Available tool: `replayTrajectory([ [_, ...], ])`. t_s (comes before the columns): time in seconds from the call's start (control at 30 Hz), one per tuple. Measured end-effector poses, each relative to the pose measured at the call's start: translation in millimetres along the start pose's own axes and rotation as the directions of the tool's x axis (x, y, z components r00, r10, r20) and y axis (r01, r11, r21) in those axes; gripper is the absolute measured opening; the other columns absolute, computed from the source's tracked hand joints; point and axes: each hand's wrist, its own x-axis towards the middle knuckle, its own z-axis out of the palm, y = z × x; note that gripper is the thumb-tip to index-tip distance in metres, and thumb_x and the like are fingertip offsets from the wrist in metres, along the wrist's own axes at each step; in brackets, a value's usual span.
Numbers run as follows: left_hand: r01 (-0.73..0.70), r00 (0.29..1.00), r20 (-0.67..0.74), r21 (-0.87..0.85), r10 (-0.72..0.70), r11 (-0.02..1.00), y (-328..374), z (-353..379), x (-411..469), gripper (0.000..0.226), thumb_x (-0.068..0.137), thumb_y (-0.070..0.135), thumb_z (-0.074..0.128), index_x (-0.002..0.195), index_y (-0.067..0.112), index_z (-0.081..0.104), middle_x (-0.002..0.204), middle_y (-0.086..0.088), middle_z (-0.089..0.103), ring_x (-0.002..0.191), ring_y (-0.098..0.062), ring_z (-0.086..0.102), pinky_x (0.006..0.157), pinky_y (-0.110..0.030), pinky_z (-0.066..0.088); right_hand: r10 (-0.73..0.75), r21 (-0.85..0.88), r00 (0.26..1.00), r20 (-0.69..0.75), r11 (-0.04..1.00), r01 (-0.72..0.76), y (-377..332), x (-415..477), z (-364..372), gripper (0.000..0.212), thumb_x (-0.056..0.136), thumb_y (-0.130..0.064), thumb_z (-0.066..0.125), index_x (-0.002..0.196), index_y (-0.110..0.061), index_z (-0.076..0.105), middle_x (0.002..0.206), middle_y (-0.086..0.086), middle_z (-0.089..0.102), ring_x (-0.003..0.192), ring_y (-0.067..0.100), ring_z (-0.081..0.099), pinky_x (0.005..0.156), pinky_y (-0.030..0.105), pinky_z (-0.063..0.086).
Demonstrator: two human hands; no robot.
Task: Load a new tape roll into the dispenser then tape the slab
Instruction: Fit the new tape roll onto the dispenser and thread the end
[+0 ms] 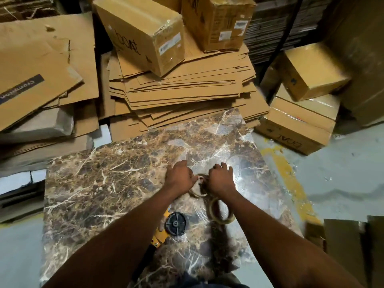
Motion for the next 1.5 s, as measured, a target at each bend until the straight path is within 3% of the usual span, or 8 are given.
replayTrajectory([
  [0.2, -0.008, 1.000, 0.029, -0.039, 0.009, 0.999, -5, 12, 1, 0.042, 0.093, 0.054, 0.069, 0.066, 0.021, 0.068, 0.154, -0.010, 0.057, 0.152, -0.022, 0.038, 0.122, -0.056, 0.028, -0.022, 0.032, 1.000, -0.020, 0.999, 0.023, 0, -7, 16, 0.052, 0.097, -0.054, 0.051, 0.123, -0.011, 0.064, 0.129, 0.012, 0.059, 0.130, 0.033, 0.043, 0.109, 0.054, 0.034],
  [0.43, -0.056, 0.997, -0.062, -0.059, 0.052, 0.997, -33, 6, -26, 0.023, 0.096, 0.040, 0.066, 0.093, 0.022, 0.081, 0.160, -0.006, 0.050, 0.148, -0.023, 0.042, 0.124, -0.052, 0.024, -0.038, 0.178, 0.986, -0.163, 0.982, 0.067, 7, -28, 15, 0.041, 0.094, -0.053, 0.056, 0.107, -0.015, 0.059, 0.109, 0.009, 0.066, 0.109, 0.031, 0.055, 0.091, 0.044, 0.044],
  [0.63, -0.097, 0.984, -0.140, 0.071, 0.106, 0.993, -51, 26, -69, 0.030, 0.099, 0.040, 0.058, 0.105, 0.022, 0.081, 0.162, -0.003, 0.047, 0.153, -0.023, 0.034, 0.127, -0.050, 0.015, -0.015, 0.119, 0.995, -0.096, 0.993, 0.027, 35, -69, 28, 0.024, 0.094, -0.038, 0.055, 0.102, -0.017, 0.061, 0.103, 0.007, 0.067, 0.100, 0.031, 0.061, 0.078, 0.038, 0.049],
  [0.73, -0.072, 0.981, -0.175, 0.106, 0.090, 0.992, -36, 43, -87, 0.039, 0.100, 0.049, 0.055, 0.102, 0.022, 0.082, 0.170, -0.006, 0.034, 0.159, -0.027, 0.022, 0.127, -0.057, 0.009, 0.020, -0.008, 0.997, -0.079, 1.000, -0.020, 45, -87, 35, 0.019, 0.089, -0.031, 0.057, 0.103, -0.019, 0.064, 0.105, 0.004, 0.067, 0.103, 0.029, 0.059, 0.080, 0.036, 0.046],
  [0.93, -0.024, 0.984, -0.172, 0.116, 0.043, 0.993, 35, 75, -96, 0.059, 0.097, 0.069, 0.050, 0.097, 0.020, 0.083, 0.174, -0.009, 0.019, 0.161, -0.034, 0.012, 0.124, -0.067, 0.004, 0.112, 0.014, 0.977, -0.179, 0.994, -0.111, 43, -99, 43, 0.022, 0.092, -0.028, 0.058, 0.108, -0.017, 0.070, 0.120, 0.004, 0.064, 0.112, 0.028, 0.055, 0.090, 0.039, 0.045],
  [1.17, 0.114, 0.989, -0.106, 0.085, -0.105, 0.990, 61, 94, -83, 0.038, 0.095, 0.055, 0.064, 0.094, 0.019, 0.078, 0.175, -0.011, 0.017, 0.161, -0.039, 0.007, 0.123, -0.070, 0.008, 0.093, 0.248, 0.989, -0.116, 0.967, -0.061, 59, -97, 32, 0.015, 0.088, -0.020, 0.060, 0.083, -0.011, 0.071, 0.095, 0.009, 0.066, 0.100, 0.035, 0.058, 0.083, 0.039, 0.048],
  [1.3, 0.094, 0.995, -0.043, 0.050, -0.092, 0.994, 49, 78, -77, 0.034, 0.091, 0.051, 0.069, 0.075, 0.021, 0.071, 0.176, -0.006, 0.015, 0.161, -0.037, 0.007, 0.123, -0.071, 0.007, 0.073, 0.373, 0.989, -0.128, 0.927, -0.020, 60, -99, 20, 0.013, 0.083, -0.020, 0.067, 0.079, -0.009, 0.072, 0.095, 0.008, 0.068, 0.098, 0.031, 0.056, 0.079, 0.038, 0.050],
  [1.5, 0.048, 0.997, -0.056, 0.025, -0.046, 0.999, 16, 37, -94, 0.038, 0.085, 0.061, 0.072, 0.077, 0.025, 0.080, 0.175, -0.002, 0.021, 0.161, -0.033, 0.013, 0.124, -0.068, 0.009, 0.026, 0.525, 0.993, -0.111, 0.850, 0.036, 40, -106, 0, 0.013, 0.071, -0.025, 0.082, 0.073, -0.013, 0.076, 0.080, 0.003, 0.073, 0.078, 0.021, 0.069, 0.069, 0.033, 0.056],
])
